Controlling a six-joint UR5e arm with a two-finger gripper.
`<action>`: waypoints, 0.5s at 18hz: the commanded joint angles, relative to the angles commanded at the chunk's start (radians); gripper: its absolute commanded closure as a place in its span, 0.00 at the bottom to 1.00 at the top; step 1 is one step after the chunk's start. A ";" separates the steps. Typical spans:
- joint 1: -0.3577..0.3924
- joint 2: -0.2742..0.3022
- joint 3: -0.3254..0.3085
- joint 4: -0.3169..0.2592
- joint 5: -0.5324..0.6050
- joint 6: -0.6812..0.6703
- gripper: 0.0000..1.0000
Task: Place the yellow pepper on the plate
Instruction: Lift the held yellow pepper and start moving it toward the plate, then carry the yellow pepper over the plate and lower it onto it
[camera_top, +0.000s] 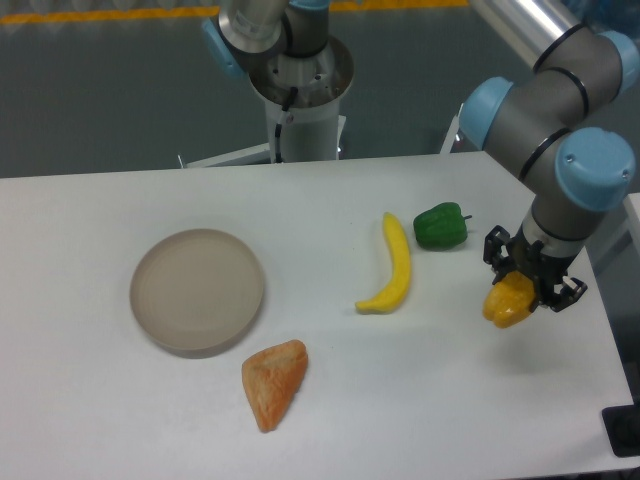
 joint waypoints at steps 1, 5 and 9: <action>-0.014 0.015 -0.008 -0.002 -0.011 -0.018 0.94; -0.089 0.101 -0.124 0.001 -0.045 -0.046 0.94; -0.184 0.152 -0.215 0.008 -0.046 -0.135 0.93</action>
